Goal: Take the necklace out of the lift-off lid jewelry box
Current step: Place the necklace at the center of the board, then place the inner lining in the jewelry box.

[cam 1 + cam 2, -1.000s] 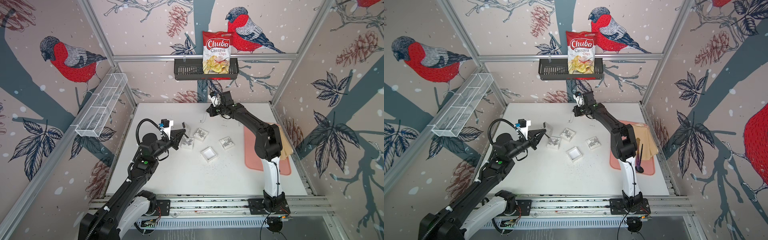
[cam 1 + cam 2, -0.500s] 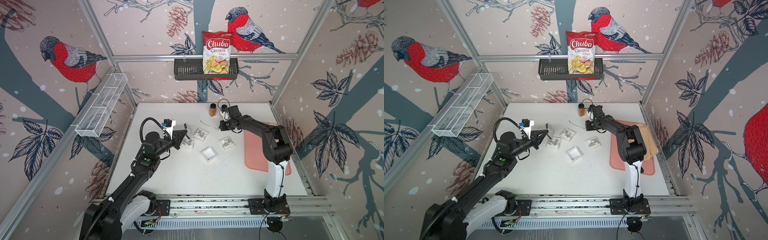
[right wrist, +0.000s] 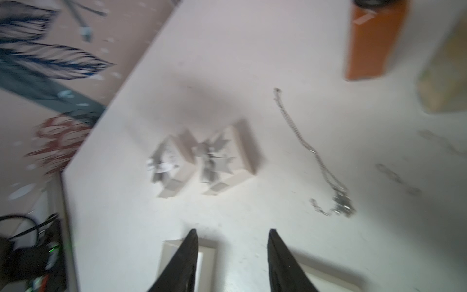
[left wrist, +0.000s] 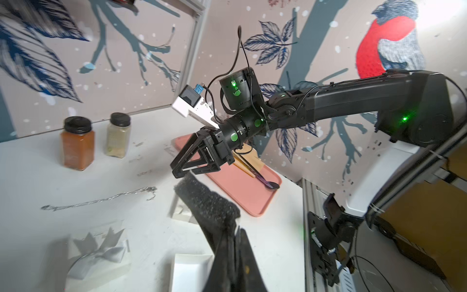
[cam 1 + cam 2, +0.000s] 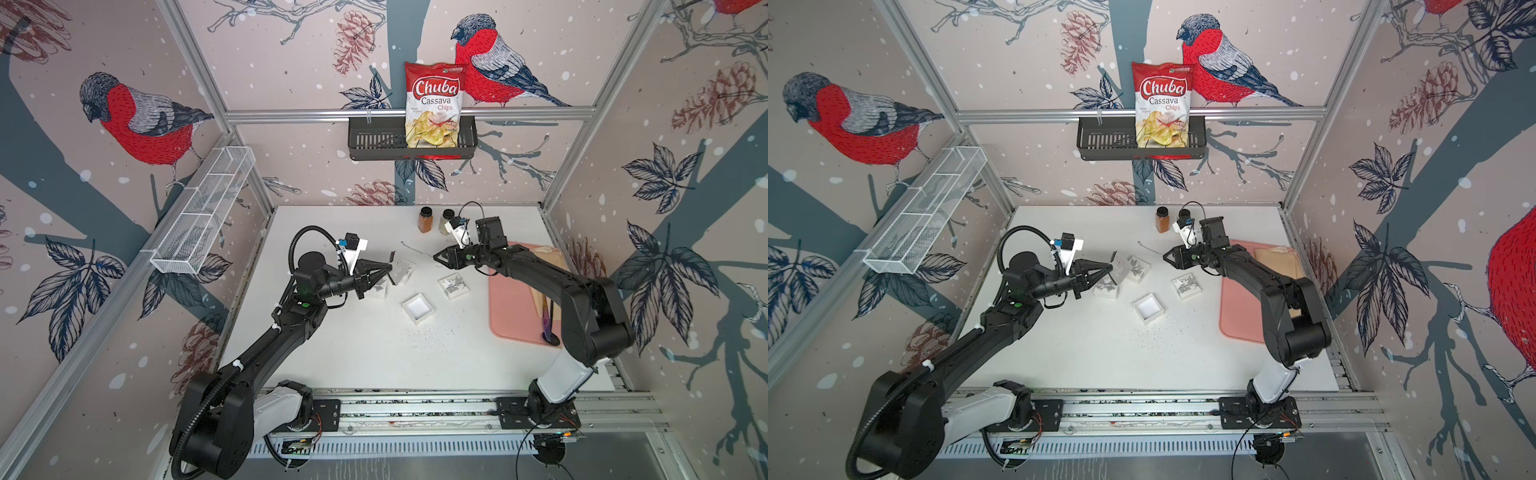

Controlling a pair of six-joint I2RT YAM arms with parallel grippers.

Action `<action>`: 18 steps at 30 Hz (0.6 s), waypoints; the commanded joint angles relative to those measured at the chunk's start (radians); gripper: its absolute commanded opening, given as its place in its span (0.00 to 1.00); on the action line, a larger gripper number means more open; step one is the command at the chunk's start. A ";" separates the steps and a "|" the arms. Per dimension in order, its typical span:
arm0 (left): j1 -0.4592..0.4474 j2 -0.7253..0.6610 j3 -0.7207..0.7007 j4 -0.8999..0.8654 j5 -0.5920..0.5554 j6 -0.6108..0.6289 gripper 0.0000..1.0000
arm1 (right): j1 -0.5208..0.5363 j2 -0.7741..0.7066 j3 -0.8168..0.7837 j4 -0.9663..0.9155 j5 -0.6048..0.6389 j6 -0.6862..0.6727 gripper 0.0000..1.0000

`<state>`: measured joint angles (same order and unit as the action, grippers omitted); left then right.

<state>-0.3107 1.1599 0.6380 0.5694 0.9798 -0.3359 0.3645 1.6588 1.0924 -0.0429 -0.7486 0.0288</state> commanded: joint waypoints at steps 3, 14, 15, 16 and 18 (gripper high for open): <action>-0.030 0.012 0.043 0.027 0.172 0.049 0.00 | 0.012 -0.099 -0.059 0.262 -0.434 0.003 0.54; -0.094 0.016 0.105 -0.117 0.203 0.178 0.00 | 0.103 -0.119 0.054 -0.028 -0.670 -0.294 0.55; -0.096 0.016 0.107 -0.120 0.202 0.179 0.00 | 0.109 -0.120 0.067 -0.069 -0.677 -0.326 0.54; -0.097 0.015 0.107 -0.120 0.201 0.179 0.00 | 0.115 -0.119 0.075 -0.093 -0.676 -0.343 0.53; -0.101 0.014 0.107 -0.122 0.200 0.182 0.00 | 0.120 -0.118 0.078 -0.099 -0.665 -0.334 0.52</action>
<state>-0.4080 1.1751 0.7349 0.4545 1.1549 -0.1799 0.4763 1.5383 1.1584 -0.0509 -1.3655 -0.2241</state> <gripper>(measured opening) 0.066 0.524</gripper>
